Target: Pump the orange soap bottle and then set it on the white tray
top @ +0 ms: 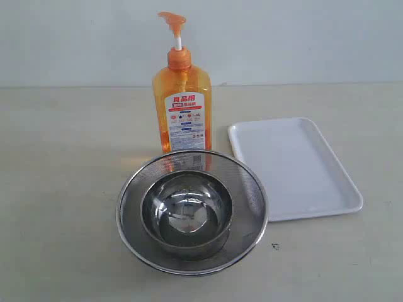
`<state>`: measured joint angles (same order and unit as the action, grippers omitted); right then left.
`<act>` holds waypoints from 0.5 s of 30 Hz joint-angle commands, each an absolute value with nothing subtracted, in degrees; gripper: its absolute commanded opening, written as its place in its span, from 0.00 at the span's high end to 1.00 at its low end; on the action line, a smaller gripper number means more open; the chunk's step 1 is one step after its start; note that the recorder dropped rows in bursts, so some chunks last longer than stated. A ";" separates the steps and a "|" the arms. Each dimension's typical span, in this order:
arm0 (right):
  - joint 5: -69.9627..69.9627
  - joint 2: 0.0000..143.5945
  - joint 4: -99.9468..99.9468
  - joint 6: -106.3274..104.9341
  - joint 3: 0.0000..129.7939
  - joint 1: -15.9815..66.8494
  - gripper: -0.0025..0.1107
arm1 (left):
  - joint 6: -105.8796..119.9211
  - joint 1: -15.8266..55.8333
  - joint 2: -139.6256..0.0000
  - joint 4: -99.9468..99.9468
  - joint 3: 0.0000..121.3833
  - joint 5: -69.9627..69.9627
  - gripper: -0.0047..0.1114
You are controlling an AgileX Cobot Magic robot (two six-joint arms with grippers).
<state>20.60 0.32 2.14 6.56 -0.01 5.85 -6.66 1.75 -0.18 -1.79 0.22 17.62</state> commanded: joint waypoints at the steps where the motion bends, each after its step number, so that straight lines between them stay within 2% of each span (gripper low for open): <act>1: 20.38 0.00 2.14 6.49 0.00 5.75 0.98 | -6.37 1.64 0.00 -1.72 0.00 17.42 0.92; 12: 20.38 0.00 2.14 6.49 0.00 5.75 0.98 | -8.03 1.64 0.00 -4.12 0.00 16.03 0.92; 15: 20.38 0.00 2.14 6.49 0.00 5.75 0.98 | -8.15 1.64 0.00 -5.46 5.20 16.03 0.92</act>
